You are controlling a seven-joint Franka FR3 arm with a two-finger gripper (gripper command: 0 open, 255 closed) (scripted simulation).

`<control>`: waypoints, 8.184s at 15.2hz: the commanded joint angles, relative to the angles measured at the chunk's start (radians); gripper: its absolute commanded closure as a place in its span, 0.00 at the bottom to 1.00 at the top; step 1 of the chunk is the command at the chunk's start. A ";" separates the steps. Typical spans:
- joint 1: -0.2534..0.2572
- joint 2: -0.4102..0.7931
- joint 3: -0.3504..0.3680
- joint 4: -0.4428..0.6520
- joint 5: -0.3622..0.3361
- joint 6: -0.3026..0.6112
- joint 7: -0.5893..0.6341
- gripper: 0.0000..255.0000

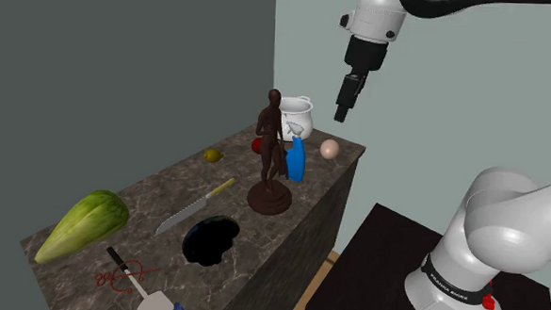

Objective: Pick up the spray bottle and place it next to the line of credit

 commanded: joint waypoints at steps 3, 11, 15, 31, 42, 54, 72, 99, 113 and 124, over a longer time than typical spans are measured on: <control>-0.011 0.067 -0.015 0.013 -0.012 0.041 -0.015 0.00; -0.049 0.351 -0.073 0.111 -0.046 0.179 -0.070 0.00; -0.065 0.500 -0.100 0.188 -0.054 0.227 -0.096 0.00; -0.096 0.813 -0.142 0.312 -0.046 0.374 -0.146 0.00; -0.096 0.813 -0.142 0.312 -0.046 0.373 -0.146 1.00; -0.095 0.788 -0.142 0.364 -0.049 0.296 -0.144 1.00; -0.095 0.757 -0.141 0.570 -0.053 0.059 -0.141 1.00; -0.100 0.864 -0.145 1.077 -0.041 -0.342 -0.149 1.00; -0.034 0.853 -0.101 1.117 -0.046 -0.392 -0.039 1.00; 0.095 0.761 0.018 0.840 -0.051 -0.207 0.208 1.00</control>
